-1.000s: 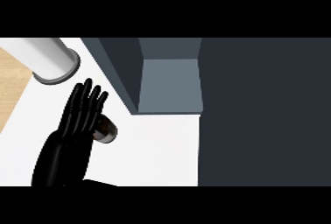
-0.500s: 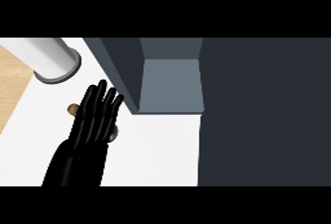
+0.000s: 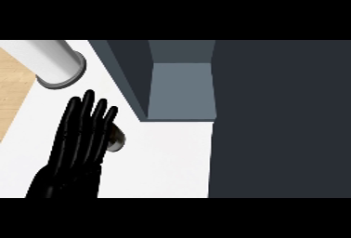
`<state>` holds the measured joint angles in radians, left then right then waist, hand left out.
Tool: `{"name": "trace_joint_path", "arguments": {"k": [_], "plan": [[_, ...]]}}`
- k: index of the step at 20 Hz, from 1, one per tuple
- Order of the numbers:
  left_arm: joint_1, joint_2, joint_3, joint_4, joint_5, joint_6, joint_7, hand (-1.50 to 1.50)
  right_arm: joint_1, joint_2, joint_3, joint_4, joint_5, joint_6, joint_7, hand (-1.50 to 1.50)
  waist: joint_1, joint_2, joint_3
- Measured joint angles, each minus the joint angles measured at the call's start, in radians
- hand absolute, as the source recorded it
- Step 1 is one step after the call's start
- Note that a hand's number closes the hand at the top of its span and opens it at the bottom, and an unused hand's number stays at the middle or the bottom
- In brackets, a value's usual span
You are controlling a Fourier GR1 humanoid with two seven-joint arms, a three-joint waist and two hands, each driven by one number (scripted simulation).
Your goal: Pick up the wine, place it into the cabinet and close the cabinet
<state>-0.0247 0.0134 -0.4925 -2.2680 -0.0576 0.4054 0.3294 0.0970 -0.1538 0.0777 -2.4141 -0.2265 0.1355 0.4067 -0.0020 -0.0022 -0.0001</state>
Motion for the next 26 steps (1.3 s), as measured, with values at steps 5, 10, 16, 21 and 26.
{"name": "trace_joint_path", "arguments": {"k": [5, 10, 16, 21, 26], "plan": [[-0.022, 0.007, 0.043, -0.073, -0.038, 0.015, 0.105, -1.50, -0.012, 0.013, 0.021, -0.005, 0.011, -0.022, 0.021, -1.50, -0.001, 0.000, 0.000], [-0.019, 0.020, 0.103, -0.092, -0.031, 0.003, 0.129, -1.50, -0.043, 0.015, 0.018, -0.008, 0.020, -0.040, 0.046, -1.50, -0.001, 0.000, 0.000], [0.043, 0.055, 0.199, -0.122, 0.036, -0.043, 0.108, -1.50, -0.071, 0.004, -0.013, -0.008, 0.025, -0.039, 0.069, -1.50, 0.000, 0.001, 0.000], [0.037, 0.076, 0.323, -0.082, 0.125, -0.082, 0.086, -1.50, -0.098, -0.001, -0.019, -0.014, 0.031, -0.049, 0.100, -1.50, -0.002, 0.001, -0.001], [0.066, 0.103, 0.442, -0.021, 0.234, -0.149, 0.045, -1.50, -0.107, -0.001, -0.025, -0.021, 0.034, -0.056, 0.121, -1.50, -0.003, 0.000, -0.001]]}}
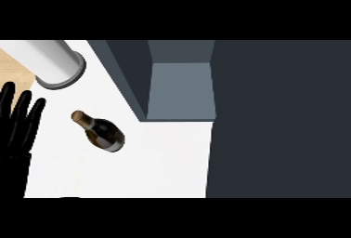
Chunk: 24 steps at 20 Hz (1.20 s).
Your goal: Pick up the wine, place it into the cabinet and close the cabinet
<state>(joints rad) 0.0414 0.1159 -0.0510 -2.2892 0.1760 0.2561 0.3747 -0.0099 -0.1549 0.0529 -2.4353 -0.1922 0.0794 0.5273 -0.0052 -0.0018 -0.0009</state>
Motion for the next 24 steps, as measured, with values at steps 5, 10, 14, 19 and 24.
{"name": "trace_joint_path", "arguments": {"k": [5, 10, 14, 19, 24], "plan": [[0.018, 0.005, 0.071, 0.066, 0.084, -0.051, -0.023, -1.50, 0.026, 0.009, 0.012, -0.001, 0.006, 0.015, -0.021, -1.50, -0.001, 0.000, 0.000], [0.049, 0.006, 0.097, 0.154, 0.121, -0.119, -0.080, -1.50, 0.005, -0.003, -0.025, -0.001, 0.004, 0.021, 0.004, -1.50, -0.001, 0.000, 0.000], [0.049, 0.001, 0.113, 0.236, 0.135, -0.158, -0.125, -1.50, -0.007, 0.001, -0.021, -0.001, 0.005, 0.024, 0.014, -1.50, -0.001, 0.000, 0.000], [0.034, -0.005, 0.149, 0.368, 0.158, -0.215, -0.214, -1.50, -0.010, 0.008, -0.023, 0.001, 0.005, 0.033, 0.012, -1.50, -0.002, 0.001, 0.000], [0.036, -0.021, 0.167, 0.481, 0.118, -0.235, -0.331, -1.50, -0.017, 0.010, -0.018, -0.005, 0.006, 0.033, 0.028, -1.50, -0.004, 0.000, 0.000]]}}
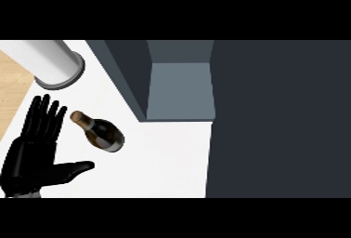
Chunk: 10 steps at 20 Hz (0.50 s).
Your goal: Pick up the wine, place it into the cabinet and close the cabinet
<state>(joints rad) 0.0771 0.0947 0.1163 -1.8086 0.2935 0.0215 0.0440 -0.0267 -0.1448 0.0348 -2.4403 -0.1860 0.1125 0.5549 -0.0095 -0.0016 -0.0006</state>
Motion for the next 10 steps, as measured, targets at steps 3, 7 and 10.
{"name": "trace_joint_path", "arguments": {"k": [3, 7, 10], "plan": [[-0.013, 0.007, 0.019, 0.059, -0.003, -0.019, -0.040, -1.50, -0.008, 0.001, -0.004, 0.002, 0.001, 0.001, 0.007, -1.50, 0.001, 0.000, 0.000], [0.001, -0.003, 0.025, 0.136, -0.009, -0.052, -0.114, -1.50, -0.033, 0.005, 0.001, -0.001, 0.004, -0.016, 0.036, -1.50, 0.002, 0.000, 0.000], [-0.026, -0.002, 0.035, 0.195, -0.012, -0.062, -0.142, -1.50, -0.036, 0.016, 0.017, -0.002, 0.009, -0.027, 0.040, -1.50, 0.002, 0.000, 0.000]]}}
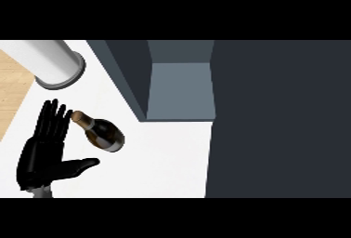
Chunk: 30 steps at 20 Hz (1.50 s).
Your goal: Pick up the wine, place it into the cabinet and close the cabinet
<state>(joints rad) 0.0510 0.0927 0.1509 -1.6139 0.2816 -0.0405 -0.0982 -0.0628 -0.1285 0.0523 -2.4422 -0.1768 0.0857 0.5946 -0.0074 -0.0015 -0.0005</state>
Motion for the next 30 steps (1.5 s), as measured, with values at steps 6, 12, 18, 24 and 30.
{"name": "trace_joint_path", "arguments": {"k": [6, 12, 18, 24, 30], "plan": [[-0.022, 0.008, 0.014, 0.128, -0.014, -0.044, -0.088, -1.50, 0.013, 0.012, 0.027, -0.004, 0.014, -0.006, -0.010, -1.50, 0.000, 0.000, 0.000], [-0.043, -0.002, 0.007, 0.225, -0.021, -0.078, -0.149, -1.50, -0.013, -0.002, 0.007, -0.022, 0.012, -0.010, 0.027, -1.50, 0.001, 0.000, 0.000], [-0.109, 0.007, 0.031, 0.360, -0.022, -0.100, -0.214, -1.50, -0.029, -0.002, -0.016, -0.025, 0.014, -0.005, 0.034, -1.50, 0.001, 0.001, 0.000], [-0.119, 0.015, 0.033, 0.435, -0.031, -0.132, -0.272, -1.50, 0.001, 0.005, -0.030, -0.007, 0.012, 0.030, 0.000, -1.50, 0.000, 0.000, 0.000], [-0.168, 0.009, 0.040, 0.541, -0.045, -0.130, -0.327, -1.50, -0.038, 0.007, -0.021, -0.016, 0.011, 0.007, 0.054, -1.50, -0.001, 0.000, 0.000]]}}
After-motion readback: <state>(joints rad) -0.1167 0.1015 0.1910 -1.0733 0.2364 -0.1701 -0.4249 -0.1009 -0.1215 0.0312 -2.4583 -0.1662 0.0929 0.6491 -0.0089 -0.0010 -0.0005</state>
